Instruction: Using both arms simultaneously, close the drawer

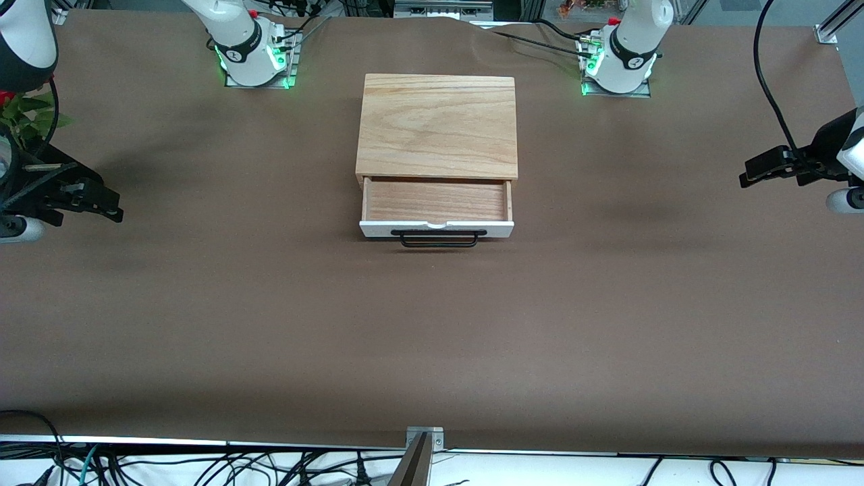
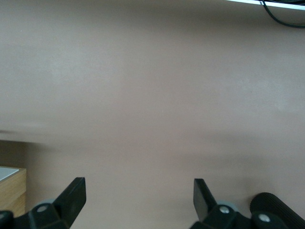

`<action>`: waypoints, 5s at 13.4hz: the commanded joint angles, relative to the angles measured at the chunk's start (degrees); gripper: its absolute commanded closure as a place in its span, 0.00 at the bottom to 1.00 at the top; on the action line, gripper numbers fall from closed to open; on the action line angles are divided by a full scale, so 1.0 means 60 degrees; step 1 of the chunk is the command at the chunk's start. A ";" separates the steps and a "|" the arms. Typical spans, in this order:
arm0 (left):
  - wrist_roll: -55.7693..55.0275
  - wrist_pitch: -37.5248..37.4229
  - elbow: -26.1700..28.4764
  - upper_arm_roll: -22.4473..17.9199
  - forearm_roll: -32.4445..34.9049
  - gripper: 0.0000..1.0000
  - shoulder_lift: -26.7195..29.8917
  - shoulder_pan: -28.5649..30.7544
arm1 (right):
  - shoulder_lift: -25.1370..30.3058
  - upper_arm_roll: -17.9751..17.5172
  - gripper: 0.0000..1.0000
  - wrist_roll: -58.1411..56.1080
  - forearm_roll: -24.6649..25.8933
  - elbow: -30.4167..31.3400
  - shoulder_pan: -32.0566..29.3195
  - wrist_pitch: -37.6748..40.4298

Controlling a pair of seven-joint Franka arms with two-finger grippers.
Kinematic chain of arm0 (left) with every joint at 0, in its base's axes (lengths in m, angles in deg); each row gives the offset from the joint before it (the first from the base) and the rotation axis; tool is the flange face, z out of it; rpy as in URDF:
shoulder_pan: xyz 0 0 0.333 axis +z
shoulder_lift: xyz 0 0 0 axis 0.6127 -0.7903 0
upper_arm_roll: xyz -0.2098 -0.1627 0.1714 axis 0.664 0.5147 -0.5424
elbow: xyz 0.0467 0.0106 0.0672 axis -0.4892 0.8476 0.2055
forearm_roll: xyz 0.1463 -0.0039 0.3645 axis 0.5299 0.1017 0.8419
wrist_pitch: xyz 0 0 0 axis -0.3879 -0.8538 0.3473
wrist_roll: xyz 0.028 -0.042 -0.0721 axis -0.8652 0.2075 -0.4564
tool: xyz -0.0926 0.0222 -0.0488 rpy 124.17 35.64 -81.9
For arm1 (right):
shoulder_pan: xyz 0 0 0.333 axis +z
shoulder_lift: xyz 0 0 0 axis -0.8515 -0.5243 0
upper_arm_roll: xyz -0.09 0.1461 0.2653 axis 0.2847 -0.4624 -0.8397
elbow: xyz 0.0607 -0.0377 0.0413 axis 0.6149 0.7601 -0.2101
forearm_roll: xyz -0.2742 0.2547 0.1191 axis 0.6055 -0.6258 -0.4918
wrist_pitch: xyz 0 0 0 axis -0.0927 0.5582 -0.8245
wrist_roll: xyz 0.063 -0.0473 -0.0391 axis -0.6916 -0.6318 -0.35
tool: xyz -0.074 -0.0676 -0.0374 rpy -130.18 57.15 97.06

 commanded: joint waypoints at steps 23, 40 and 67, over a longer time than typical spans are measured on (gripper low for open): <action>0.0010 -0.0130 -0.0516 -0.0144 -0.0023 0.00 -0.0186 0.0290 | 0.0155 0.0013 0.00 -0.0010 -0.0039 0.0036 -0.0038 0.0321; -0.0839 -0.0100 -0.0633 -0.0100 -0.0461 0.00 -0.0784 0.0246 | 0.0097 -0.0016 0.00 0.0005 -0.0097 0.0036 -0.0023 0.0321; -0.2920 0.4777 -0.0458 -0.0042 -0.5576 0.00 -0.4477 -0.3342 | -0.3682 -0.0031 0.00 0.0529 -0.2923 0.0066 0.3959 -0.3722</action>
